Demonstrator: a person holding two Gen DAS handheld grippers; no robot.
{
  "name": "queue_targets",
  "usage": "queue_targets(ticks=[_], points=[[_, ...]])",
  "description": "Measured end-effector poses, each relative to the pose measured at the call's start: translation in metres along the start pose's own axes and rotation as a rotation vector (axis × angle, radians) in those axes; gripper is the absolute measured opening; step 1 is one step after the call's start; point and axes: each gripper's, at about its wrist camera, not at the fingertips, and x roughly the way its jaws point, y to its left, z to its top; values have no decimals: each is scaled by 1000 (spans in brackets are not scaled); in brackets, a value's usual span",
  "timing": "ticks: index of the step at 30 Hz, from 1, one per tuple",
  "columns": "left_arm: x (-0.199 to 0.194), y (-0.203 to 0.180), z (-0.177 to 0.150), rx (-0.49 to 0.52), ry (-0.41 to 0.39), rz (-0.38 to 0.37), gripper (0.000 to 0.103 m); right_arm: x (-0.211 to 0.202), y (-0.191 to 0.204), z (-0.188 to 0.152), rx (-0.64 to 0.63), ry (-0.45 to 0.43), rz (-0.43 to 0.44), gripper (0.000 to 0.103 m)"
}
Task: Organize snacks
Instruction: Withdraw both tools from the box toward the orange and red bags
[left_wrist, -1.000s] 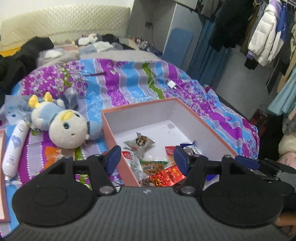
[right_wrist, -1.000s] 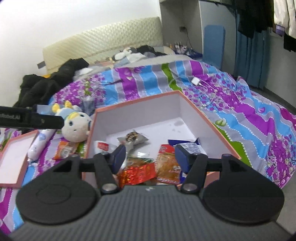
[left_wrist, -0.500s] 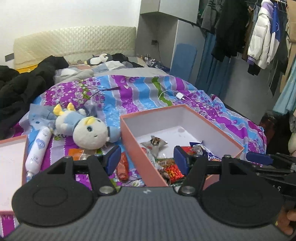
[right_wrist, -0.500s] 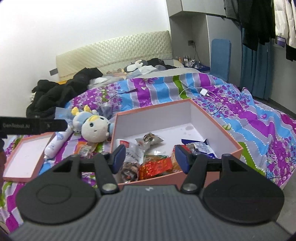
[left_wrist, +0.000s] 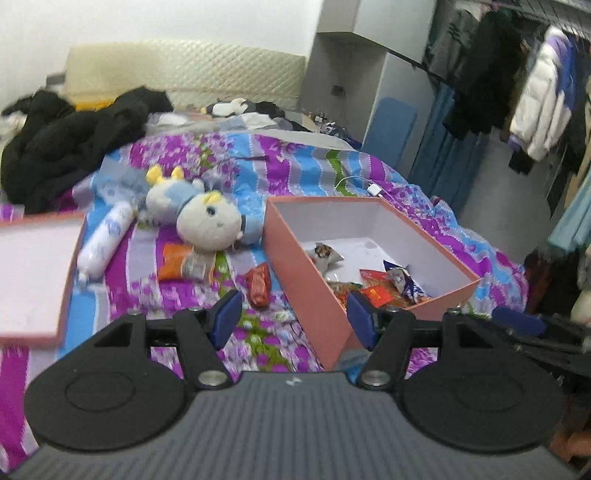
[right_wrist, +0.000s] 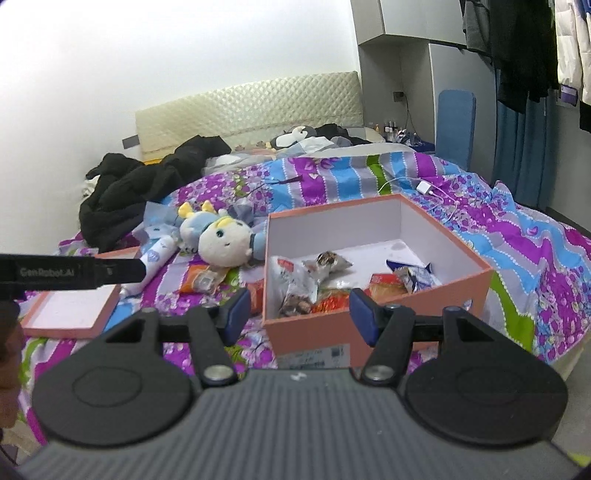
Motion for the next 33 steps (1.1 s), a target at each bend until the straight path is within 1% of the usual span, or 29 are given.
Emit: queue_targets(ticks=[3,8,12,17,21,23,26,28,33], points=[[-11,5,-16,-3,7,37,68,-5,6,-14,-4,25,11,61],[-23,13,-39,-4,31,76,68,-9,19,-34,4,54,24,61],[-27,22,-57,-32,64,85,68,-7,34,-47,-10,76,42,61],[-22,32,-68,-52,87,95,68,-1,46,-53,-42,83,52,61],[-12,40,-67,-52,94,110,68,10,50,-54,-44,96,48,61],[-4,46,-66,-58,102,108,68,19,55,-56,-63,114,28,61],[12,55,-63,-54,120,115,68,32,61,-58,-68,131,35,61],[23,61,-63,-62,133,116,68,40,67,-61,-90,133,24,61],[56,80,-60,-62,157,127,68,68,75,-63,-97,146,8,61]])
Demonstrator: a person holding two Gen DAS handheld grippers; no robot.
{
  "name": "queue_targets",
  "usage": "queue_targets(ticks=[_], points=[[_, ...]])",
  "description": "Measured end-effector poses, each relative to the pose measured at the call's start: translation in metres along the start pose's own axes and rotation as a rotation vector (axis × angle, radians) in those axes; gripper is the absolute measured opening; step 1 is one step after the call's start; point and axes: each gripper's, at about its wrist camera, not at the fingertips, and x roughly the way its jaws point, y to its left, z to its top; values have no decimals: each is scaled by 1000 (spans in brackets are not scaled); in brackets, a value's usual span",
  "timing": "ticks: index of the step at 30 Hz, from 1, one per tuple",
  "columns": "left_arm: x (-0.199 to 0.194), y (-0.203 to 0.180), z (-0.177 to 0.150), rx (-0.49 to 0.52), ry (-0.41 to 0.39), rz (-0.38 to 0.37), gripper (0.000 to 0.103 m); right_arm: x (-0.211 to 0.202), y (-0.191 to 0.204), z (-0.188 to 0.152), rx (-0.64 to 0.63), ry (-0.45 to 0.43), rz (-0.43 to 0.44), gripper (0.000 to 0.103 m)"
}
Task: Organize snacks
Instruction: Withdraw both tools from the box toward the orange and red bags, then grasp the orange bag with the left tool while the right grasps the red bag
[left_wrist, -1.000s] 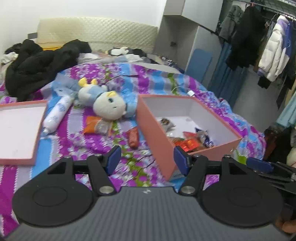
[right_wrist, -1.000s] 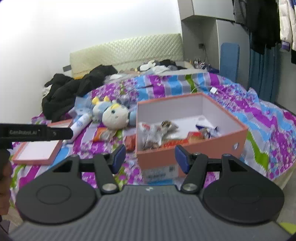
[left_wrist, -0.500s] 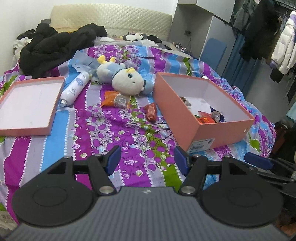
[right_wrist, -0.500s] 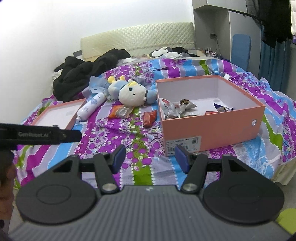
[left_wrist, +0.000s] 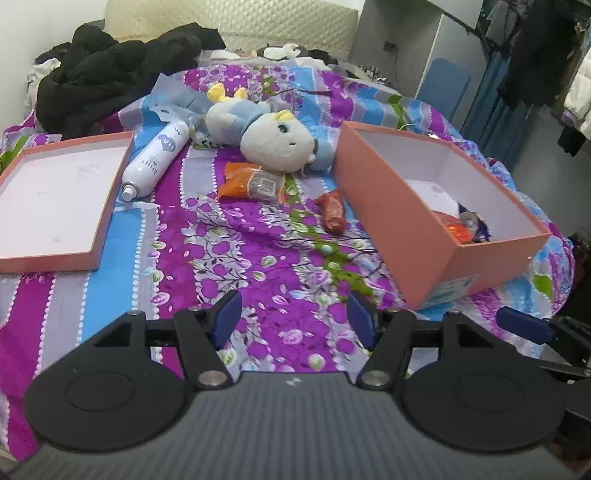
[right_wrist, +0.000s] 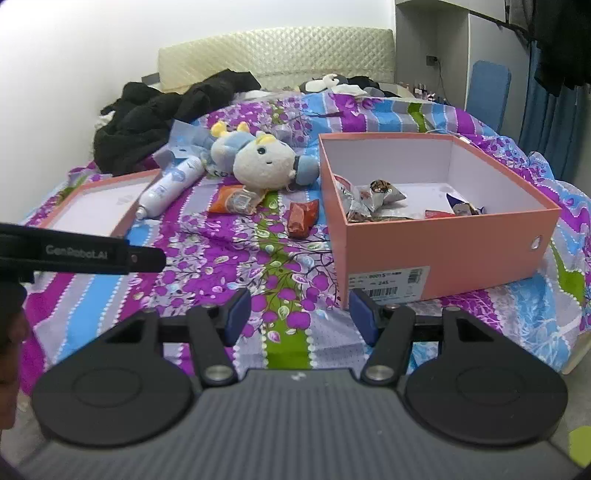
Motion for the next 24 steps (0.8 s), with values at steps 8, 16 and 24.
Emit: queue_targets(ticks=[8,16,24], points=[[71,33,27,44,17,35,68,50,23,3,-32,-35,-46,61],[132,55,80,100,1,29,76,118,48,11,-50,-89,-110,61],[209,63,132,98,71,-19,82,190,55,38,-102,-78,-201,61]])
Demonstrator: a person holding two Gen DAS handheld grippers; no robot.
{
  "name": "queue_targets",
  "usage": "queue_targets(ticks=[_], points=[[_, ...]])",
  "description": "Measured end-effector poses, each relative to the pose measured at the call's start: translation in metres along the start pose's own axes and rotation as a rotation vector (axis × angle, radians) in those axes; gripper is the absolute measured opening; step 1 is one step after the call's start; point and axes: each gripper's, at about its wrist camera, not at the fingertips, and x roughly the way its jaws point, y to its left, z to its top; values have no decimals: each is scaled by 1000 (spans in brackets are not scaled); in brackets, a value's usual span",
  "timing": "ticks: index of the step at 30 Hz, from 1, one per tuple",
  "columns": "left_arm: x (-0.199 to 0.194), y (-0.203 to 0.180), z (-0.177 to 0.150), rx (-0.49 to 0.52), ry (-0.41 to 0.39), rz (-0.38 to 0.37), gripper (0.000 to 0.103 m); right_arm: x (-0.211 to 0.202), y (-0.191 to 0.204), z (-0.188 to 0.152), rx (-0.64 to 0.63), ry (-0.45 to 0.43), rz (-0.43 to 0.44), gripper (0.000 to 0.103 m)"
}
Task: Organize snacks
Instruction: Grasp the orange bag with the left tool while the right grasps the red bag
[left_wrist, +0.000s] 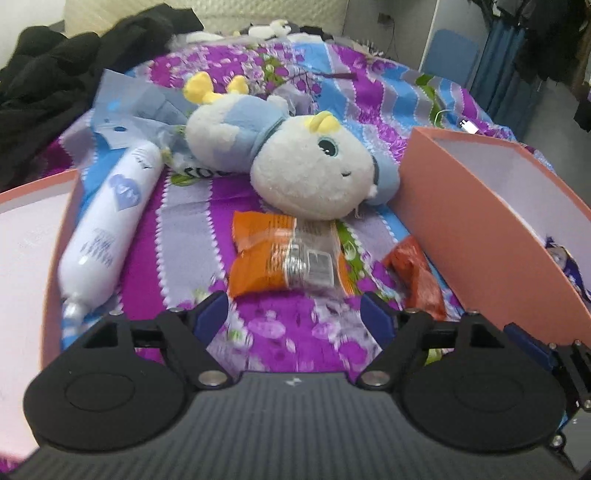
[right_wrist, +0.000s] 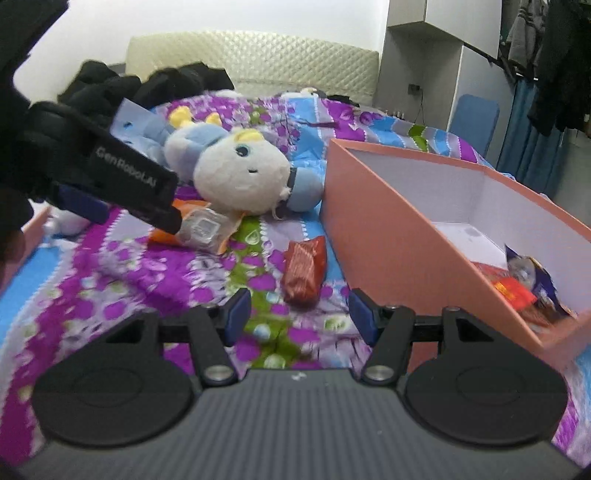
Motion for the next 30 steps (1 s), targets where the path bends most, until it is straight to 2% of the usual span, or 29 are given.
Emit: queue_targets(ticks=[6,13,23,26,28,30], points=[[46,0,25,48,42,30,86,45,12,8,-76,50,-31,59],[81,8,31,55,87,34,90,72,19,12,-97,69,-30,59],[105,16,30,1,112,-34,90,94,21,15,-100,88,-41,52],[105,16,28,-4,104,-37,86,94,20,15,-95,97,-51,45],[103,16,28,-13,104,-38,79,93,20,16,-95,98,-61,38],[100,14,28,-19,105,-43,68,93,19,18,-92,102,-55,38]])
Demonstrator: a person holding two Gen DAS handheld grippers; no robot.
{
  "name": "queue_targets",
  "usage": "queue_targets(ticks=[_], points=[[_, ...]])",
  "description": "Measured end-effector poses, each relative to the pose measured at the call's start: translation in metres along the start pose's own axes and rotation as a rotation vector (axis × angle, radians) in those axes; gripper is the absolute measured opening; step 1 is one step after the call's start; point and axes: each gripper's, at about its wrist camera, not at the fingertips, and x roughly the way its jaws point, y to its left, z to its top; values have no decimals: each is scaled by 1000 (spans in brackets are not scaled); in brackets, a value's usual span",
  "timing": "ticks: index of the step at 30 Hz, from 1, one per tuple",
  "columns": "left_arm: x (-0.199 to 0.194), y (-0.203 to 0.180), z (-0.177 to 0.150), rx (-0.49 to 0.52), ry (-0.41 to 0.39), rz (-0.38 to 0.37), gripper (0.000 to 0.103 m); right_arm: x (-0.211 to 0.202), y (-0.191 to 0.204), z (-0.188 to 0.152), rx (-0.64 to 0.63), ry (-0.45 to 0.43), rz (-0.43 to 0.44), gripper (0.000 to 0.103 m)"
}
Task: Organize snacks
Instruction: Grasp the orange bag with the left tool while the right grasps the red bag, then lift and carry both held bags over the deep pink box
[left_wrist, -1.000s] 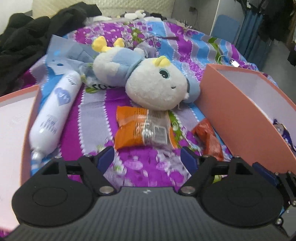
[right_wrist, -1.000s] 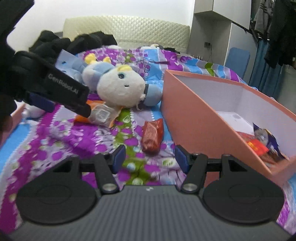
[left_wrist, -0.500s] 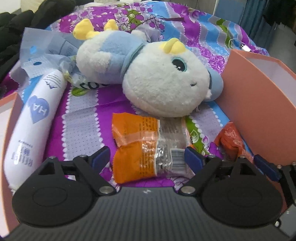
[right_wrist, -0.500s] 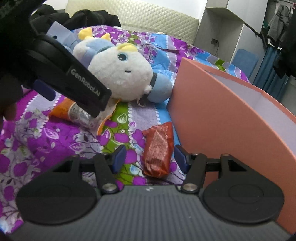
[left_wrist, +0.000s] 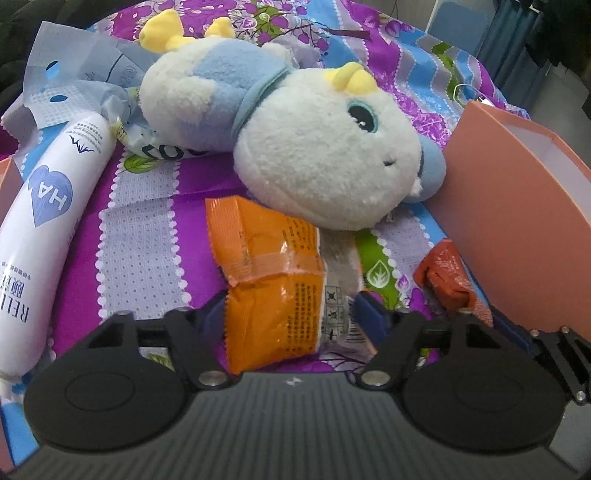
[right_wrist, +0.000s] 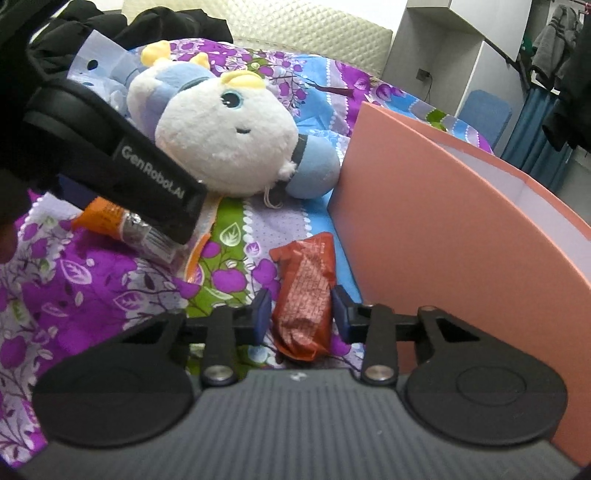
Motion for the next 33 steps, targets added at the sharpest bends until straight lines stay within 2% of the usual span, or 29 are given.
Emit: queue_targets(ticks=[2,13,21,28,33], points=[[-4,-2,0,-5,2,-2,63,-1,-2,1,4,6,14,37],[-66,-2,-25,-43,-40,48,60,-55,-7,-7,38,20,171,37],[-117,-9,-78,-72,-43,63,61,-105,-24,-20,65,36,261,37],[-154,-16,-131,-162,-17,61,61,-138,-38,-41,93,72,332,36],[-178,-30,-157,-196,-14,84,60,-152,-55,-47,136,85,370,36]])
